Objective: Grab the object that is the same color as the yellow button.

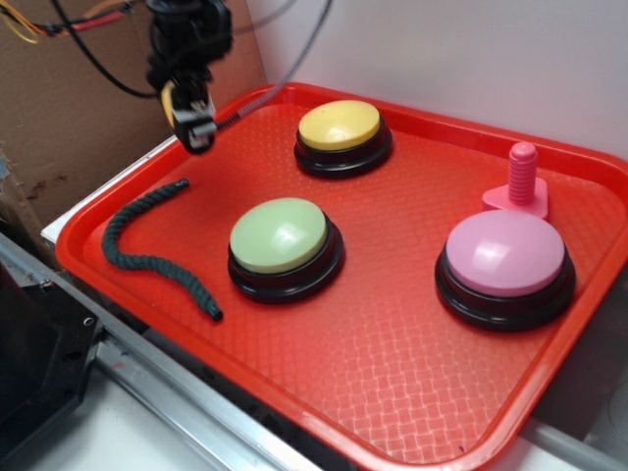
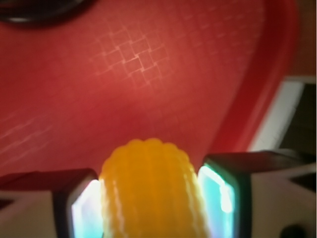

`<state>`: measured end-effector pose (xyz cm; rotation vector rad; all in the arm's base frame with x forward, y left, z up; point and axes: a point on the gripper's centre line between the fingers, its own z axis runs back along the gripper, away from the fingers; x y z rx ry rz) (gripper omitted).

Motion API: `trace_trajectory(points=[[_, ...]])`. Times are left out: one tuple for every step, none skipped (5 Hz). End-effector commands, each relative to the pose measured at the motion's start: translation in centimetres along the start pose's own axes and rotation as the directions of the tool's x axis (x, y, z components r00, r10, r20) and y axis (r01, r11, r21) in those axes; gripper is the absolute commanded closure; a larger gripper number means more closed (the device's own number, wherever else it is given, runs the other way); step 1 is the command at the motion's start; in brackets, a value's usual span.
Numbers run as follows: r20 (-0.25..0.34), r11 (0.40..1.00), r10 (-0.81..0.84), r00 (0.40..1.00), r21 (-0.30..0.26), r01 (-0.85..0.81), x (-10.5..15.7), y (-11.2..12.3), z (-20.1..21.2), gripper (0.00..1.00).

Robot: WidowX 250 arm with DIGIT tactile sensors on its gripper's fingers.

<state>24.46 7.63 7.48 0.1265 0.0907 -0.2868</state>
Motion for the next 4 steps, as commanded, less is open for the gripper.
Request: trace_trajectory(points=[[0.108,0.976,0.217,0.97,-0.05,-0.212,-4.5,-2.8,10.8,1.0],[0.114,0.952,0.288,0.951,-0.138,-0.272,-7.3,-4.5,15.9,1.0],[0.126,0.95,0.294,0.947,-0.143,-0.276,-8.5,-5.3,17.0,1.0],[0.131,0.955,0.282,0.95,-0.137,-0.264,-8.1,-5.8,16.8,1.0]])
